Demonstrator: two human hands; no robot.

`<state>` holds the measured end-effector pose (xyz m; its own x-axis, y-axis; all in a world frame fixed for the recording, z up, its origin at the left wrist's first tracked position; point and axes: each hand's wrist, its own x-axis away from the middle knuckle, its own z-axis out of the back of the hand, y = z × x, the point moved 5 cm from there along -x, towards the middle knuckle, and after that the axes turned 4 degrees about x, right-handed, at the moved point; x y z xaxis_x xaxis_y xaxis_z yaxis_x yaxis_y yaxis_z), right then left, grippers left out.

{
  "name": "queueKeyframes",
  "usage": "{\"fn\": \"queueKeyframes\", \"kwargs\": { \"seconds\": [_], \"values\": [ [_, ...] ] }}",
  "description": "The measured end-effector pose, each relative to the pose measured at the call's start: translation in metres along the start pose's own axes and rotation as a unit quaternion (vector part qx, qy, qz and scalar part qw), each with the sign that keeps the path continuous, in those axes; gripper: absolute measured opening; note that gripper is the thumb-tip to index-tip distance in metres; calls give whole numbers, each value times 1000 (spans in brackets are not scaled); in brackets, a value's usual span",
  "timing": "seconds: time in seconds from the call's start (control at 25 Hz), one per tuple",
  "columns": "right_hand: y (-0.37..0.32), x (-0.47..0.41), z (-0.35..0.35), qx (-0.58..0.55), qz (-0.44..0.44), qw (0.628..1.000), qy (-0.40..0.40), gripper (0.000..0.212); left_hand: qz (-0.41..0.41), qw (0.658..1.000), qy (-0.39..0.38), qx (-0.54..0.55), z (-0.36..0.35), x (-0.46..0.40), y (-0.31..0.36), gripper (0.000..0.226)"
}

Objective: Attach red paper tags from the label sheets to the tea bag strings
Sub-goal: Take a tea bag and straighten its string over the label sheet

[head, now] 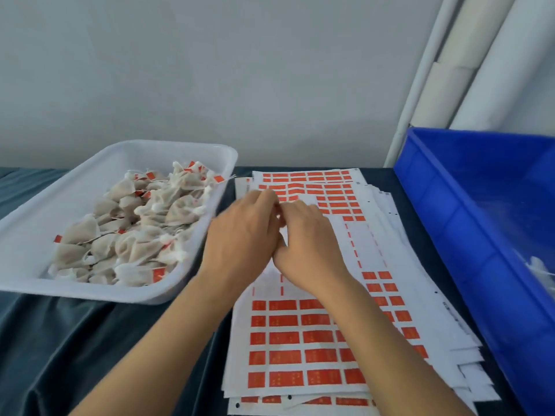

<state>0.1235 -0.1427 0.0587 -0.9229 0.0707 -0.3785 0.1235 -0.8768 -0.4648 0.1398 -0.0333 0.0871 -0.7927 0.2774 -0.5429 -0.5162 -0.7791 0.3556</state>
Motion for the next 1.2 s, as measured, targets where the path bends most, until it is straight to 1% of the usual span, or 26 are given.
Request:
{"fn": "queueKeyframes", "kwargs": {
  "seconds": [0.16, 0.24, 0.32, 0.44, 0.52, 0.56, 0.68, 0.76, 0.84, 0.92, 1.0, 1.08, 1.16, 1.2],
  "values": [
    [56, 30, 22, 128, -108, 985, -42, 36, 45, 994, -71, 73, -66, 9, 29, 25],
    [78, 42, 29, 155, -138, 974, -94, 27, 38, 990, -118, 61, -99, 16, 43, 32],
    [89, 51, 35, 158, -133, 969, -134, 21, 17, 986, -157, 44, -123, 27, 54, 34],
    [99, 54, 45, 156, -116, 966, -168, 23, -26, 982, -186, 1, -140, 36, 63, 34],
    [108, 47, 56, 155, -137, 964, -164, 23, -38, 979, -199, -22, -142, 35, 63, 36],
    [112, 41, 66, 162, -153, 963, -149, 24, -41, 977, -207, -30, -143, 34, 63, 38],
    [127, 20, 111, 233, -183, 953, -62, 21, -52, 972, -224, -46, -145, 32, 65, 42],
    [142, 9, 149, 299, -210, 931, -6, 25, -54, 972, -225, -47, -143, 32, 65, 42],
    [164, 4, 184, 339, -251, 906, -6, 25, -58, 971, -226, -49, -142, 32, 66, 42],
    [191, 9, 207, 353, -296, 887, -40, 19, -60, 971, -226, -51, -142, 32, 66, 43],
    [219, 25, 218, 367, -342, 861, -86, 19, -60, 970, -228, -52, -141, 32, 66, 43],
    [246, 48, 217, 378, -393, 823, -159, 16, -61, 971, -227, -50, -141, 32, 66, 43],
    [268, 69, 212, 384, -441, 778, -230, 21, -61, 971, -226, -48, -140, 33, 66, 44],
    [276, 76, 210, 390, -457, 761, -247, 24, -61, 971, -225, -47, -140, 33, 67, 43]
  ]
}}
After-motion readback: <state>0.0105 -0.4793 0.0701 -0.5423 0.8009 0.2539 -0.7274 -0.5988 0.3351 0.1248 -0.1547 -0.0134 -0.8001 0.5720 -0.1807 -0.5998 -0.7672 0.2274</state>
